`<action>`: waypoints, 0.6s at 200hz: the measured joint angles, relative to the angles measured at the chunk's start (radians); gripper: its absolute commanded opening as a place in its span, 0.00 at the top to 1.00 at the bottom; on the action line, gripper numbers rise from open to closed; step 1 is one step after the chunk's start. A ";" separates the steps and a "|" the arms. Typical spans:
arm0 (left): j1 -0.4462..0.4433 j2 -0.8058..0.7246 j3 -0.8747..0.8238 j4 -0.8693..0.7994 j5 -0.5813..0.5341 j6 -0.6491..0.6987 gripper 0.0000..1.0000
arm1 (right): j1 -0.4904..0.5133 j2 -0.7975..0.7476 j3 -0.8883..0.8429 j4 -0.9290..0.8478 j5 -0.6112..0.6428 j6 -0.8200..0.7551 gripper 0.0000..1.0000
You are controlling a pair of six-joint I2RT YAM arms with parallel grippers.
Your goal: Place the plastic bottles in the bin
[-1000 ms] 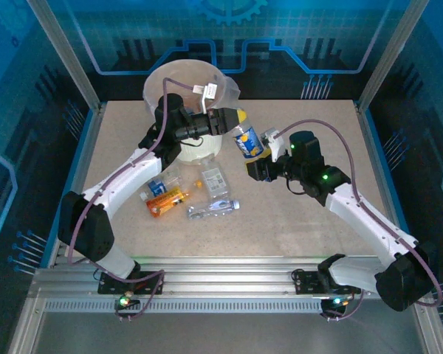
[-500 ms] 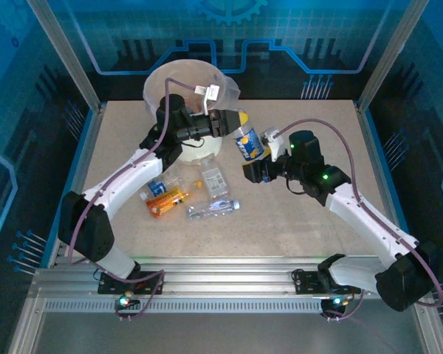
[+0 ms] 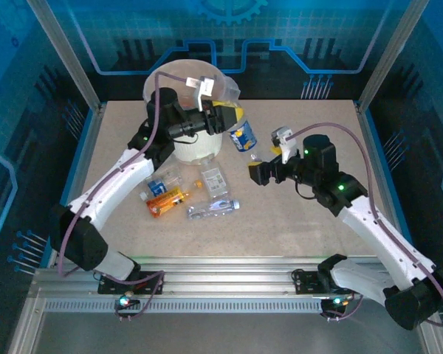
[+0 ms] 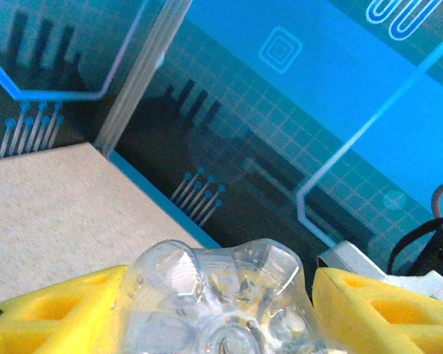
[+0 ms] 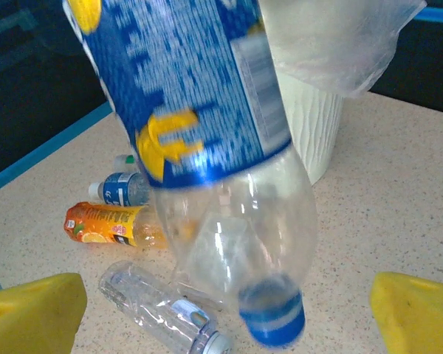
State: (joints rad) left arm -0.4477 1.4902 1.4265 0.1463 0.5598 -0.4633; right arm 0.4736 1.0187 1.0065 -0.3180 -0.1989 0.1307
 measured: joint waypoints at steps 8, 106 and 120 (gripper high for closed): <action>0.003 -0.013 0.015 -0.013 -0.014 0.021 0.97 | 0.000 -0.016 0.000 -0.008 0.007 0.001 0.00; 0.161 -0.049 0.205 -0.092 -0.137 0.152 0.96 | 0.003 -0.167 -0.054 -0.049 0.168 0.084 0.00; 0.192 -0.042 0.240 -0.092 -0.149 0.152 0.96 | 0.003 -0.156 -0.059 -0.053 0.182 0.090 0.00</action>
State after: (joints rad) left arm -0.2554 1.4479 1.6665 0.0540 0.4107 -0.3111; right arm 0.4770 0.8631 0.9478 -0.3710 -0.0174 0.2211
